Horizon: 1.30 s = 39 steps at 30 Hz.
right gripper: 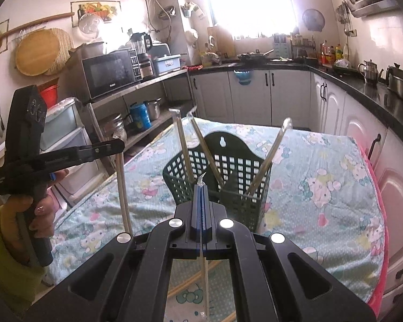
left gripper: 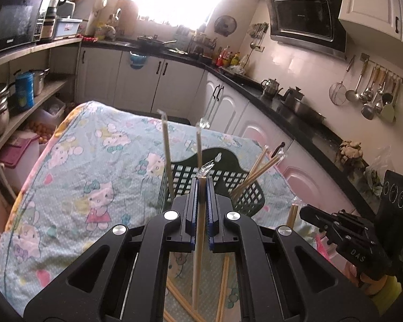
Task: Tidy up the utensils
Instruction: 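Lift the chopsticks with both tools and carry them over the green caddy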
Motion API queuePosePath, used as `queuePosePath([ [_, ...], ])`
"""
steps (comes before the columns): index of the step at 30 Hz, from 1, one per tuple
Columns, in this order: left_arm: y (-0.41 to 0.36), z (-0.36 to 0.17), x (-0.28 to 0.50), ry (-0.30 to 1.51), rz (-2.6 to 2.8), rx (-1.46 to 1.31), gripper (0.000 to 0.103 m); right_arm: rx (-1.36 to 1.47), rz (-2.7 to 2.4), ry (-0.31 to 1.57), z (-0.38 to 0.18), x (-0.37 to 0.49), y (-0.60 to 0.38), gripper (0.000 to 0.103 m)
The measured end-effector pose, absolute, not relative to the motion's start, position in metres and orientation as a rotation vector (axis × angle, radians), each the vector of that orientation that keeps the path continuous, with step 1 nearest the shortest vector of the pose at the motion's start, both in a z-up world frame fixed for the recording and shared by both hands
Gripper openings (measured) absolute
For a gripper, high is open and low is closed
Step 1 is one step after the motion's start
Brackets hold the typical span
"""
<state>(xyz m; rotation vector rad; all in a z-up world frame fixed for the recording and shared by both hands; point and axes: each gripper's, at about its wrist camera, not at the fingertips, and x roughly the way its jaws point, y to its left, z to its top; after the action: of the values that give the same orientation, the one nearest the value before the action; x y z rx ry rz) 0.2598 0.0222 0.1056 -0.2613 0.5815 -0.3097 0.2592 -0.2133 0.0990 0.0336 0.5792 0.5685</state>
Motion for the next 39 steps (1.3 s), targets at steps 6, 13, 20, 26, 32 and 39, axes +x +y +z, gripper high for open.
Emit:
queuePosePath([
  [6,0.014,0.127,0.269,0.541,-0.317,-0.235,0.001,0.043,0.569,0.535,0.119,0.265,-0.214,0.001],
  [13,0.005,0.153,0.281,0.467,-0.305,-0.196,0.001,0.046,0.567,0.465,0.149,0.277,-0.214,0.001],
  [20,0.002,0.171,0.292,0.404,-0.275,-0.195,0.001,0.053,0.556,0.392,0.177,0.29,-0.213,0.001],
  [26,-0.005,0.188,0.297,0.329,-0.246,-0.177,0.001,0.059,0.544,0.334,0.195,0.302,-0.211,0.001],
  [32,-0.011,0.191,0.31,0.281,-0.215,-0.149,0.001,0.066,0.52,0.296,0.205,0.319,-0.21,0.001],
  [39,-0.013,0.179,0.326,0.266,-0.2,-0.166,0.001,0.079,0.48,0.279,0.2,0.342,-0.208,0.001],
])
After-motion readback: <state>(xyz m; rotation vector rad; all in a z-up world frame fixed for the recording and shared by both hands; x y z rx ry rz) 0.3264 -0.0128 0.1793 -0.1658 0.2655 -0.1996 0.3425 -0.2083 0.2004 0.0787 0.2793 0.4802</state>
